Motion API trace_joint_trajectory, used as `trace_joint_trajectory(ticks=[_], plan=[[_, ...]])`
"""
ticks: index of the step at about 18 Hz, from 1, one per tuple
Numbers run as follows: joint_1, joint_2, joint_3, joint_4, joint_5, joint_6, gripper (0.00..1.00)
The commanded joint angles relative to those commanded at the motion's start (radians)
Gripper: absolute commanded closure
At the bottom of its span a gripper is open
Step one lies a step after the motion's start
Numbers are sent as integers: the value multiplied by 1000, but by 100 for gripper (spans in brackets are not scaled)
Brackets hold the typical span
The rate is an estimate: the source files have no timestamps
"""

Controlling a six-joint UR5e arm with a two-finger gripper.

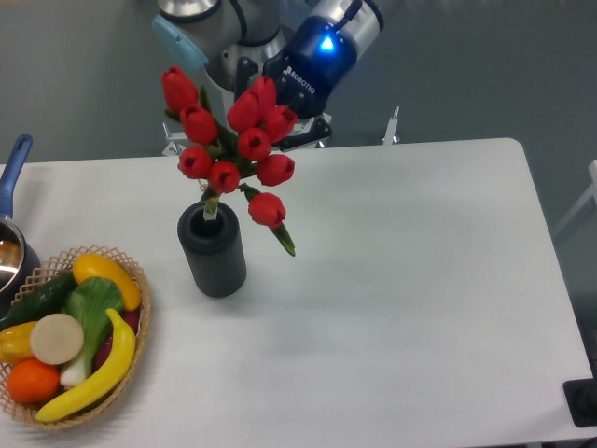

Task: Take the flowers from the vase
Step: 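Lift the tulip bunch up out of the black vase, then carry the held tulips away from the vase over the open table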

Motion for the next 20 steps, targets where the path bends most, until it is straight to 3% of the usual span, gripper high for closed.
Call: trace_joint_trajectory(ticks=[3,8,12,16,20], plan=[[8,-28,61,-3,21,6,100],[23,-46,143,-6,216,63,100],[23,-46,146,-8,328,93,95],[20,-58,147,-14,484,163,98],[20,-86,144,-41,581,322,97]])
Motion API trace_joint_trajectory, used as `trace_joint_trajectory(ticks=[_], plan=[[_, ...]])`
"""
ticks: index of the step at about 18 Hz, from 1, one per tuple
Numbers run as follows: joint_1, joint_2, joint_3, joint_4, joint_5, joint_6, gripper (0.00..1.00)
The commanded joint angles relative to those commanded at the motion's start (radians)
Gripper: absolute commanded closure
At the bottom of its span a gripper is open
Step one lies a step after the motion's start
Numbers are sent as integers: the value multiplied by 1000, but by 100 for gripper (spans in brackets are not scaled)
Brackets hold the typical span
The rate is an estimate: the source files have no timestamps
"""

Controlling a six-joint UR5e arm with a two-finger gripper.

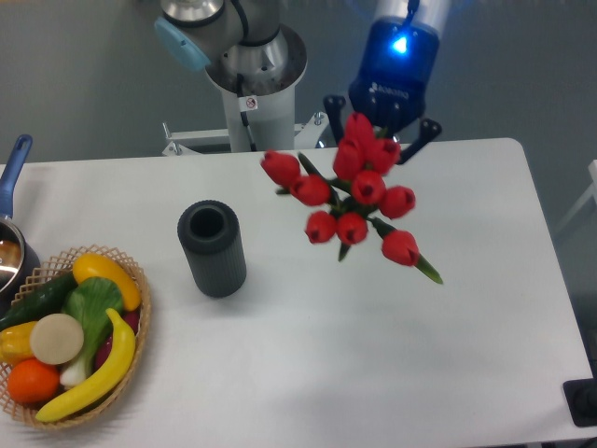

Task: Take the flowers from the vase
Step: 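Carry the held tulips away from the vase over the open table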

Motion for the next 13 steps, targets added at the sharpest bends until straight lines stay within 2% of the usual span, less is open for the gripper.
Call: trace_joint_trajectory(ticks=[4,9,11,13], plan=[[-9,-9,8,-20,117,32,97],[-52,-15,2,-109,284,111,96],[-57,-41,0,-120,337,129,96],[-69,-63,27,-132,396,140,95]])
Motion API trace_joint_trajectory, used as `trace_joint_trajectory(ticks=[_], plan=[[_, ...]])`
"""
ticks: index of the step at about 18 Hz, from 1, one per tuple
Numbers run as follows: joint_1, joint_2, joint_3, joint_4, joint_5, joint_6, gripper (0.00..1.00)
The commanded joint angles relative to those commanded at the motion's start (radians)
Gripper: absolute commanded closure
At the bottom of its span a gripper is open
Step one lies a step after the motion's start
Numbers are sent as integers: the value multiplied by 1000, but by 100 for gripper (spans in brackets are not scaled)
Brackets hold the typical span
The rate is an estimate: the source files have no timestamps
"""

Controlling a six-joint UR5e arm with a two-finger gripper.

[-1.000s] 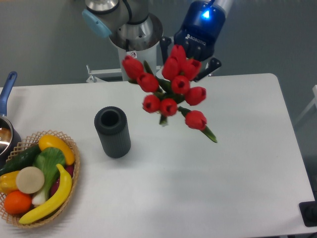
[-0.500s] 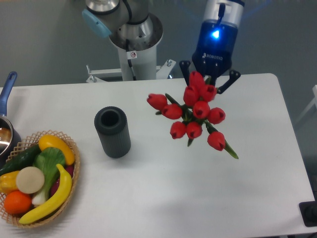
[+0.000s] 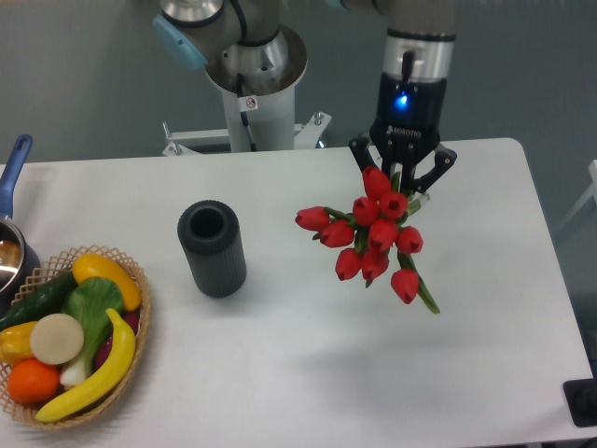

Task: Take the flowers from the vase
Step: 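Carry the held tulips away from the vase over the open table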

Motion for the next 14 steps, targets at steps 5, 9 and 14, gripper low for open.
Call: trace_joint_trajectory(ticks=[5,9,14], plan=[[-35,-84,49,-103,156,87,95],[-51,-129,66,-147,212,147,95],[-72,-169,74,-150,249,170,96]])
